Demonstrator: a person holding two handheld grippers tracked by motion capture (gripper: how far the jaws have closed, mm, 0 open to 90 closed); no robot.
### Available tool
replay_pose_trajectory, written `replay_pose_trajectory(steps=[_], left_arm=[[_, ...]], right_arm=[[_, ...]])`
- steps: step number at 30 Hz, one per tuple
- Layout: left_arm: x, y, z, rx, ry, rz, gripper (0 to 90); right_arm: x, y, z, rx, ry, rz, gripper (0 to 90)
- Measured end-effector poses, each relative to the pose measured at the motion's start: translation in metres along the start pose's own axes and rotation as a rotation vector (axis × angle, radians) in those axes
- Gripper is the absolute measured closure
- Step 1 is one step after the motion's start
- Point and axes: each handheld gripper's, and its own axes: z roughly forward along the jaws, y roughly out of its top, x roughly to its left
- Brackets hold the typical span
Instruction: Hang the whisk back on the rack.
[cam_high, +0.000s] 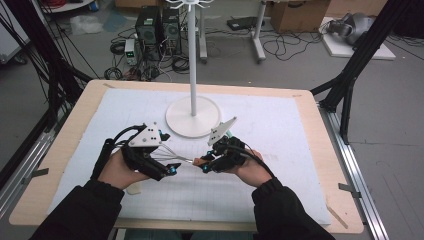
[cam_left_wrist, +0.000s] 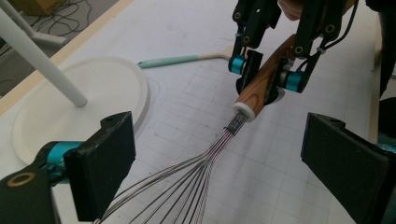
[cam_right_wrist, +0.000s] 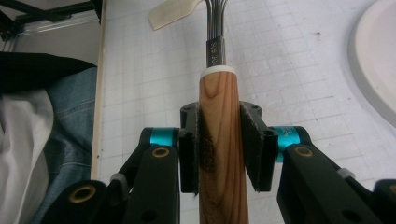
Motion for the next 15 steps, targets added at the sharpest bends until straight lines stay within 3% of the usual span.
replay_pose_trajectory(steps=[15], left_arm=[[-0.0024, -0.0009, 0.0078, 0.044, -0.044, 0.024, 22.2]], right_arm=[[0.0031, 0.0084, -0.0009, 0.023, 0.022, -0.033, 70.2]])
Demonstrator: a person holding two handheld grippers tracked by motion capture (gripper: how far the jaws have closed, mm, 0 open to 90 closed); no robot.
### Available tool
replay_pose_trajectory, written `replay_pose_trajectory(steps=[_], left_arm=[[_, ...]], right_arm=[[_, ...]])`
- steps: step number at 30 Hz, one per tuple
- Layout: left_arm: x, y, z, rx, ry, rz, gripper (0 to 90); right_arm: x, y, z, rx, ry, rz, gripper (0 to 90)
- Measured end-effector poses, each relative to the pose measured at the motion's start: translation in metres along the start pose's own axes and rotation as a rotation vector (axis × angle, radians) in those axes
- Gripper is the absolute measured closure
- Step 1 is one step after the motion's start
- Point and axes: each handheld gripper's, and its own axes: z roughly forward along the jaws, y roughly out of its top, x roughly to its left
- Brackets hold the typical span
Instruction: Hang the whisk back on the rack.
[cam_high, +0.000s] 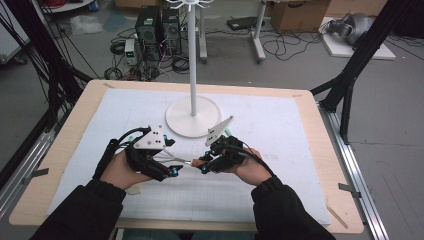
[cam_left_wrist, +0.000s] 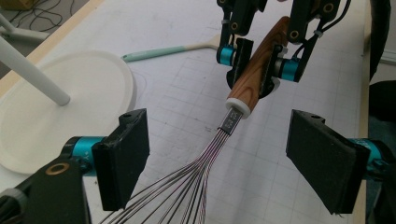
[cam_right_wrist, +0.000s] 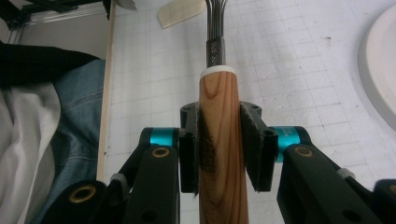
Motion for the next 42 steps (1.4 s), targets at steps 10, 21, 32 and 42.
replay_pose_trajectory(steps=[10, 21, 32, 42], left_arm=[[-0.004, -0.002, 0.005, 0.045, -0.049, 0.051, 39.9], [-0.007, 0.0, 0.012, 0.119, -0.08, 0.065, 50.0], [0.0, 0.007, 0.02, 0.217, -0.118, 0.061, 62.3], [-0.001, 0.007, 0.028, 0.287, -0.143, 0.052, 70.2]], right_arm=[[0.007, 0.006, -0.001, 0.026, 0.02, -0.028, 70.2], [0.01, 0.006, -0.003, 0.041, 0.017, -0.05, 70.2], [0.011, 0.013, -0.002, 0.058, 0.01, -0.074, 70.2], [0.014, 0.015, 0.001, 0.073, 0.015, -0.107, 70.2]])
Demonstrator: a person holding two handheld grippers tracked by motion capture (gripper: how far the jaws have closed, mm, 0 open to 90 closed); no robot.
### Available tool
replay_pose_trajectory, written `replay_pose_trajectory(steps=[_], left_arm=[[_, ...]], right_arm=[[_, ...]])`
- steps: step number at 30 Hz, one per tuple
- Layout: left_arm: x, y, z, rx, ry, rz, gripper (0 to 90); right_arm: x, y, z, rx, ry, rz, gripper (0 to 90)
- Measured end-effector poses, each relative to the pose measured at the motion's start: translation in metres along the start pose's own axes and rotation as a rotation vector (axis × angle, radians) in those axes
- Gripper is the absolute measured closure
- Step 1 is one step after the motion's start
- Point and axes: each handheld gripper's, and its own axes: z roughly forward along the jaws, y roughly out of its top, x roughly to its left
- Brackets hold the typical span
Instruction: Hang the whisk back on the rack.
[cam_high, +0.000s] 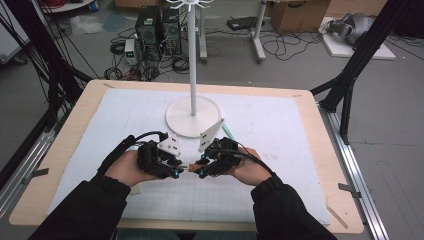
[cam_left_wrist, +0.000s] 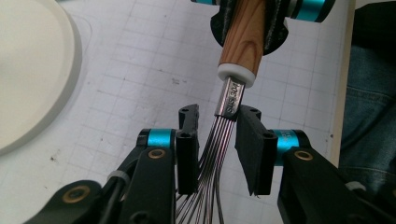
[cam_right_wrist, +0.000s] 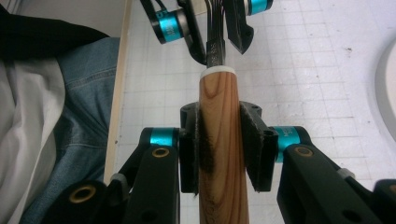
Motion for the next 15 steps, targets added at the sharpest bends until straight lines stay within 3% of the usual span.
replay_pose_trajectory(steps=[4, 8, 10, 13, 15], left_arm=[[-0.001, 0.0, 0.001, 0.013, -0.009, 0.013, 72.8], [-0.005, 0.0, 0.002, 0.02, -0.022, 0.065, 76.2], [-0.007, 0.0, 0.004, 0.03, -0.034, 0.082, 79.9], [-0.011, 0.0, 0.008, 0.047, -0.02, 0.11, 82.2], [-0.011, 0.001, 0.008, 0.05, -0.013, 0.122, 82.9]], right_arm=[[0.001, 0.001, 0.001, 0.0, -0.002, -0.006, 70.2], [0.002, 0.001, 0.001, 0.0, 0.007, -0.022, 69.8], [0.001, 0.001, -0.001, -0.027, 0.011, -0.021, 68.2], [-0.001, 0.0, -0.005, -0.067, 0.03, -0.008, 70.4], [0.0, -0.001, -0.004, -0.056, 0.028, -0.018, 70.7]])
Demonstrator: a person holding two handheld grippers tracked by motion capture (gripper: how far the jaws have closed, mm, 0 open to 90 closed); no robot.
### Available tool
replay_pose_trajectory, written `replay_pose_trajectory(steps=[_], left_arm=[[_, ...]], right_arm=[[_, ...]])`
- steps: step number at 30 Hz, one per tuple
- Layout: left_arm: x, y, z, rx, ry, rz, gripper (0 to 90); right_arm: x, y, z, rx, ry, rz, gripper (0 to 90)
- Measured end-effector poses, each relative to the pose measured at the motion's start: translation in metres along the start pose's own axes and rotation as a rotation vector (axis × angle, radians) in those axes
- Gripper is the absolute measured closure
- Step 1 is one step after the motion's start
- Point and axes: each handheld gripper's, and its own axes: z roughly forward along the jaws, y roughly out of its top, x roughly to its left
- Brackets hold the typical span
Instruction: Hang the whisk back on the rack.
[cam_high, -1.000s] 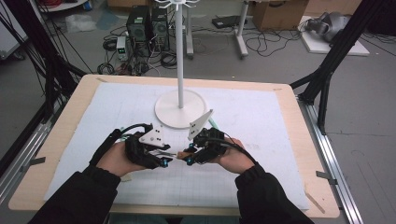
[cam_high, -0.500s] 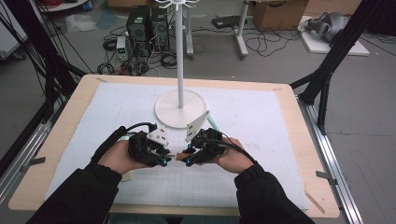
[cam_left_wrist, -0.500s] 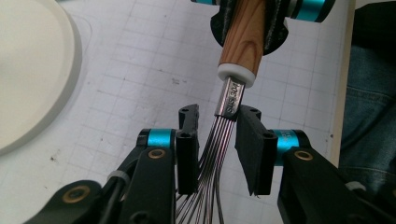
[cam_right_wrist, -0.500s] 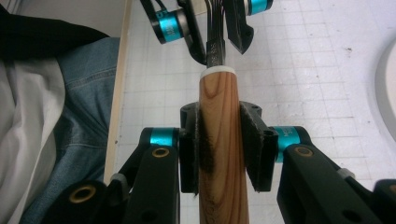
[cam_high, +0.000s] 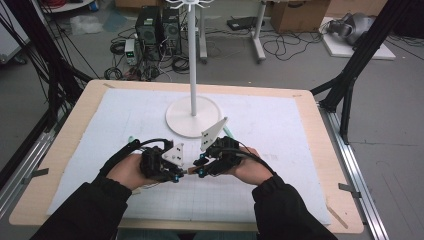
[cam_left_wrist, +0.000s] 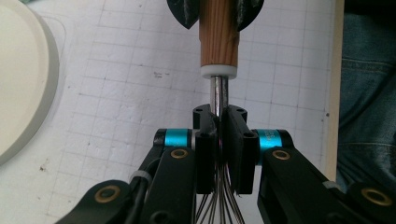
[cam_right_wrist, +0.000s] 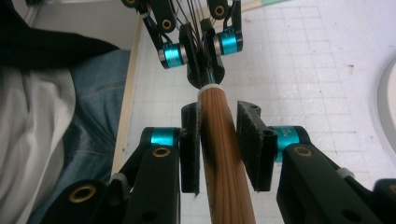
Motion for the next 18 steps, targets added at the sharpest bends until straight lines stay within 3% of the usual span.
replay_pose_trajectory(steps=[7, 14, 18], left_arm=[[0.001, -0.003, -0.005, -0.029, 0.021, -0.016, 85.2], [0.004, -0.012, -0.013, -0.046, 0.038, -0.031, 85.3], [0.006, -0.017, -0.017, -0.066, 0.038, -0.033, 85.2]], right_arm=[[-0.001, -0.002, -0.005, -0.02, -0.022, 0.007, 68.4], [-0.003, -0.011, -0.015, -0.058, -0.059, 0.031, 56.9], [-0.002, -0.015, -0.022, -0.084, -0.067, 0.036, 55.8]])
